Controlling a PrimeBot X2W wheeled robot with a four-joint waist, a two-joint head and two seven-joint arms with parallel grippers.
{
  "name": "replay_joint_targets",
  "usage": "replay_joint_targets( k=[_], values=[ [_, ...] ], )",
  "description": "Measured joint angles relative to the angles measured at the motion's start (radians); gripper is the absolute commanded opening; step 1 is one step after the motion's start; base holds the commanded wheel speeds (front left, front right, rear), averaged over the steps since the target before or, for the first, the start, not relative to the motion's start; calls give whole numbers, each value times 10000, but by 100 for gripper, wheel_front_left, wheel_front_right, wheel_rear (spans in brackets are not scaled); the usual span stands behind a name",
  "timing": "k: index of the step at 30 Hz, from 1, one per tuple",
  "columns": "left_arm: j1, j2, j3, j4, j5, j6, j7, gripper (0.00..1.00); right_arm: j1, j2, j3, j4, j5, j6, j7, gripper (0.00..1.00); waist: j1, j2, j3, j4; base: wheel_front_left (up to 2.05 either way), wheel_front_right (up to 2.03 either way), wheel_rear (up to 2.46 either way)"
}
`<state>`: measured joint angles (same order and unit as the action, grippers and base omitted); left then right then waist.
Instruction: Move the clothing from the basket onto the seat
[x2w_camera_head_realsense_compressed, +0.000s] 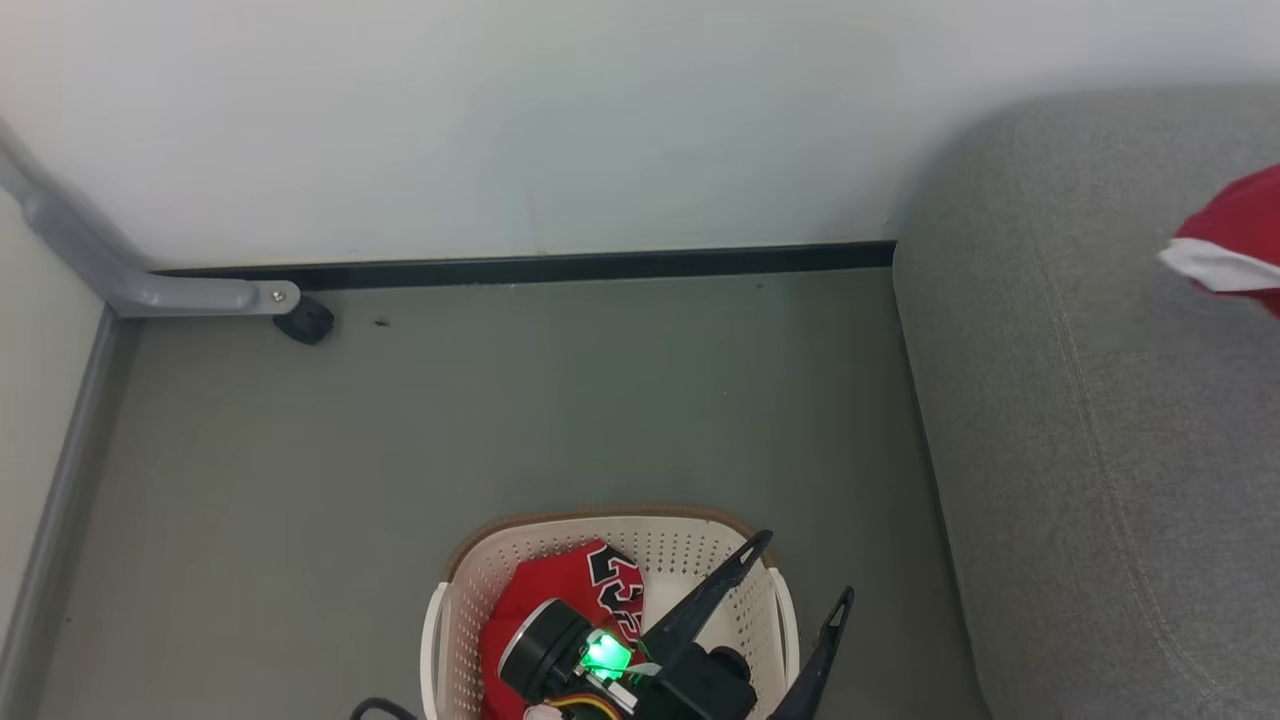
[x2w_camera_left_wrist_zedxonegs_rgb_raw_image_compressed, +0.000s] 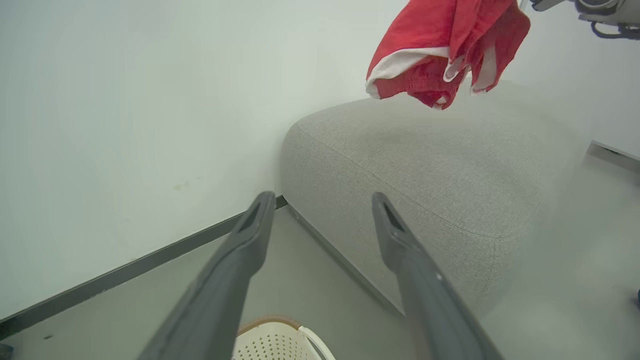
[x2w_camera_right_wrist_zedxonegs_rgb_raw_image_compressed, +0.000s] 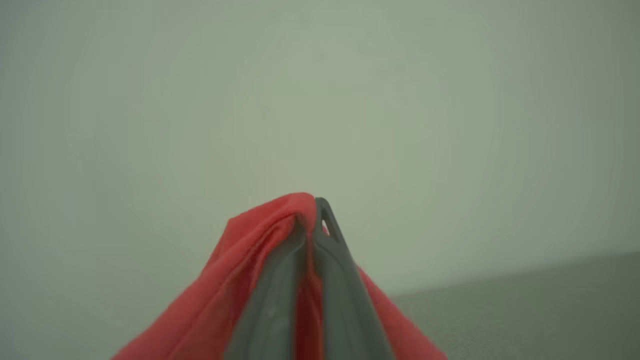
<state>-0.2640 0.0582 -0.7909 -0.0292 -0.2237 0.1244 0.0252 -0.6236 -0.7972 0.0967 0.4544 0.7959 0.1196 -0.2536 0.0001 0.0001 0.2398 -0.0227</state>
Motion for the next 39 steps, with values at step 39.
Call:
replay_joint_targets(
  k=[39],
  values=[
    [-2643,-8,-993,581,-105,0,-1524,100,-1685,-949,8,3097,2015,38,-31,0,-1,0,3894,252,0,0,0]
  ],
)
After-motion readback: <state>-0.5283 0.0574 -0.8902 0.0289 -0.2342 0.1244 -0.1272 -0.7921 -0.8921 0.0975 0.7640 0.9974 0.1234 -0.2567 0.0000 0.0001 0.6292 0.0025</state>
